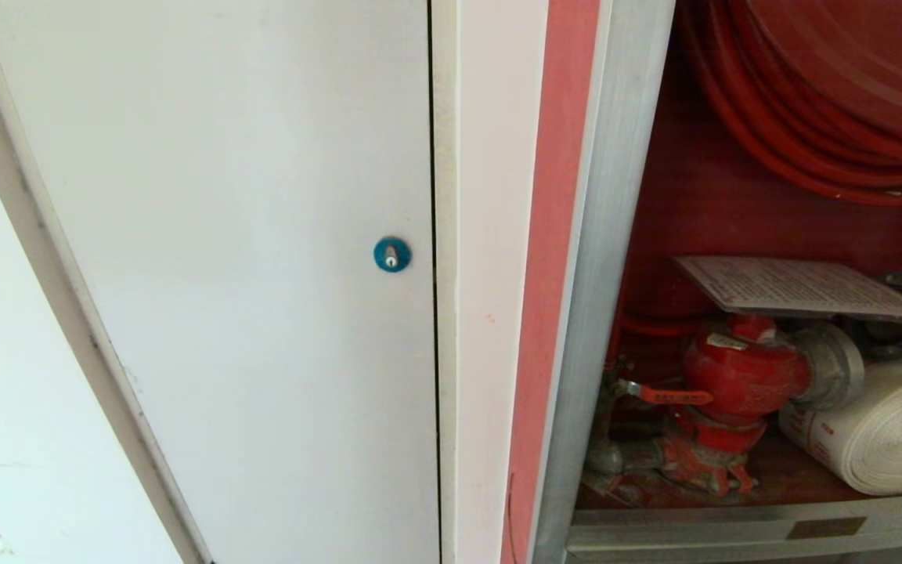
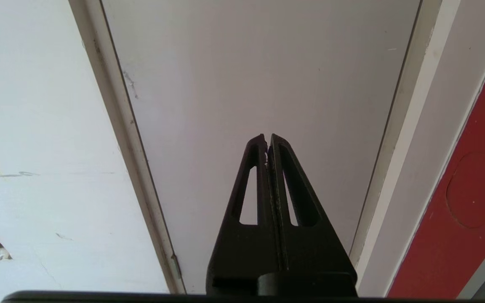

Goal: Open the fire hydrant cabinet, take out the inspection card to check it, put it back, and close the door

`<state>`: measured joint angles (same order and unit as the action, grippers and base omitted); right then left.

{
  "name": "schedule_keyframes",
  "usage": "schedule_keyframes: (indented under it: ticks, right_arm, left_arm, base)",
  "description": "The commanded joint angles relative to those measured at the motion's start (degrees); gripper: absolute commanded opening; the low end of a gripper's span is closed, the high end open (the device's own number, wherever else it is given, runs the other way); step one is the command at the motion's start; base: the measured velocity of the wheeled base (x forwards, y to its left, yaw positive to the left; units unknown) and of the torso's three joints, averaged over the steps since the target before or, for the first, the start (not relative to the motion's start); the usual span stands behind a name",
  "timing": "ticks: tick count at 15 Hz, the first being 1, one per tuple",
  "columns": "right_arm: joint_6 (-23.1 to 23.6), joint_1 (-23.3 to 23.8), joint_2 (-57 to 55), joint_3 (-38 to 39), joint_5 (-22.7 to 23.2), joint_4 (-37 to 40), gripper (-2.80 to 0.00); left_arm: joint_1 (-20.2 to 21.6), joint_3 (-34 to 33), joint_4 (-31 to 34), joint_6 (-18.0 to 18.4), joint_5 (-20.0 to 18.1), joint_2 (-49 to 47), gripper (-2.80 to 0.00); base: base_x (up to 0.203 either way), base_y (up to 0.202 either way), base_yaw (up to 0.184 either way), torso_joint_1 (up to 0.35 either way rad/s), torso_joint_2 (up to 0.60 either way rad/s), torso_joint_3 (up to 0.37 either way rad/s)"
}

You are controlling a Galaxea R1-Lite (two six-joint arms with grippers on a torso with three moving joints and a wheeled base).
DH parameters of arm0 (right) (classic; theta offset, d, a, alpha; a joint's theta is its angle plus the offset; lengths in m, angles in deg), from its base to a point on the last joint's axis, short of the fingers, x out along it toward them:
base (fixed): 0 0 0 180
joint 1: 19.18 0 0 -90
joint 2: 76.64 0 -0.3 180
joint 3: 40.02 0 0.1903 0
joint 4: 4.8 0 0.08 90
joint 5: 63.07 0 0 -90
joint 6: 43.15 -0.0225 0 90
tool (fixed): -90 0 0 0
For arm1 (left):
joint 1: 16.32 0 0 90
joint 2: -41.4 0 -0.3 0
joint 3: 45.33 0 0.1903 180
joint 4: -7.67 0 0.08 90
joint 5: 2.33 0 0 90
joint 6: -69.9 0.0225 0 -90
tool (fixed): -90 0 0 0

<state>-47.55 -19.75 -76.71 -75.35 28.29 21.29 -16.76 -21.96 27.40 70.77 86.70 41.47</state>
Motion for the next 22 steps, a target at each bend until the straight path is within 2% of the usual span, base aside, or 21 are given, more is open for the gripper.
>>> schedule_keyframes:
  ticks: [1,5,8,22]
  right_arm:
    - [0.4,0.0,0.1,4.6,0.0,-2.3,-2.8]
    - [6.8,0.0,0.1,11.2,0.0,-4.7,-2.8]
    - [5.6,0.0,0.1,12.0,-0.1,-2.1,-2.8]
    - [5.7,0.0,0.1,12.0,-0.1,-2.2,-2.8]
  left_arm:
    - [0.0,-1.3,-0.1,0.0,0.0,-0.1,-2.8]
    - [0.0,-1.3,-0.1,0.0,0.0,-0.1,-2.8]
    - [0.0,-1.3,-0.1,0.0,0.0,-0.1,-2.8]
    - [0.0,-1.3,-0.1,0.0,0.0,0.0,-2.8]
  base:
    - [0.0,0.0,0.0,0.0,0.0,0.0]
    - [0.0,0.0,0.0,0.0,0.0,0.0]
    - [0.0,0.0,0.0,0.0,0.0,0.0]
    - [0.0,0.0,0.0,0.0,0.0,0.0]
